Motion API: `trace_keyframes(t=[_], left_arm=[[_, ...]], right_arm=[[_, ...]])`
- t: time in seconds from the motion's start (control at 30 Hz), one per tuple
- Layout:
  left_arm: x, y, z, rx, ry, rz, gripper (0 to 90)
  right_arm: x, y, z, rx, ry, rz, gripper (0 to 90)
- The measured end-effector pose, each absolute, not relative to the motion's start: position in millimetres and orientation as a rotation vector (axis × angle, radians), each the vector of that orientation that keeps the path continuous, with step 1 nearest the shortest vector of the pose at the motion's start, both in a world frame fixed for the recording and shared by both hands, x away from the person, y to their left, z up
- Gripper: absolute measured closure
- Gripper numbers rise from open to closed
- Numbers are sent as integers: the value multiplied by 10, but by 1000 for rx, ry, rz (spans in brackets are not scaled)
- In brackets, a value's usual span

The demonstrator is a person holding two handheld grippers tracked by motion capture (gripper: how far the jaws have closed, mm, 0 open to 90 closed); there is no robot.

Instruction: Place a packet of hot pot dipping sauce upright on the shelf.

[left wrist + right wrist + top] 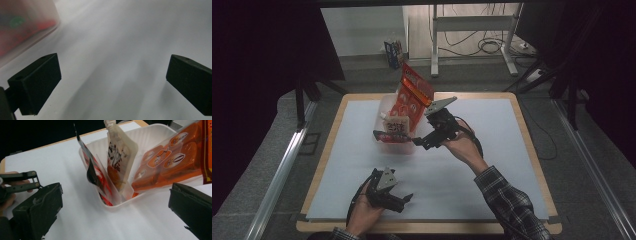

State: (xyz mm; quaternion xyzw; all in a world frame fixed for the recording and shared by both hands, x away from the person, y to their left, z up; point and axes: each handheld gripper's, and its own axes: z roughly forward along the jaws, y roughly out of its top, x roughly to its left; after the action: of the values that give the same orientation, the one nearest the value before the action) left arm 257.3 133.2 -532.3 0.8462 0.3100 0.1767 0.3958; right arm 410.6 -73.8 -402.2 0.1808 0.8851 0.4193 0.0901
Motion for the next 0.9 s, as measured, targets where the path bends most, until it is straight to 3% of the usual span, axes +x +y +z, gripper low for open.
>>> trace_keyframes(t=[0.9], left_arm=[[2566,1317,-5329,2157,772,458,0]], right_arm=[[3845,-929,-4255,520,2640,1330,0]])
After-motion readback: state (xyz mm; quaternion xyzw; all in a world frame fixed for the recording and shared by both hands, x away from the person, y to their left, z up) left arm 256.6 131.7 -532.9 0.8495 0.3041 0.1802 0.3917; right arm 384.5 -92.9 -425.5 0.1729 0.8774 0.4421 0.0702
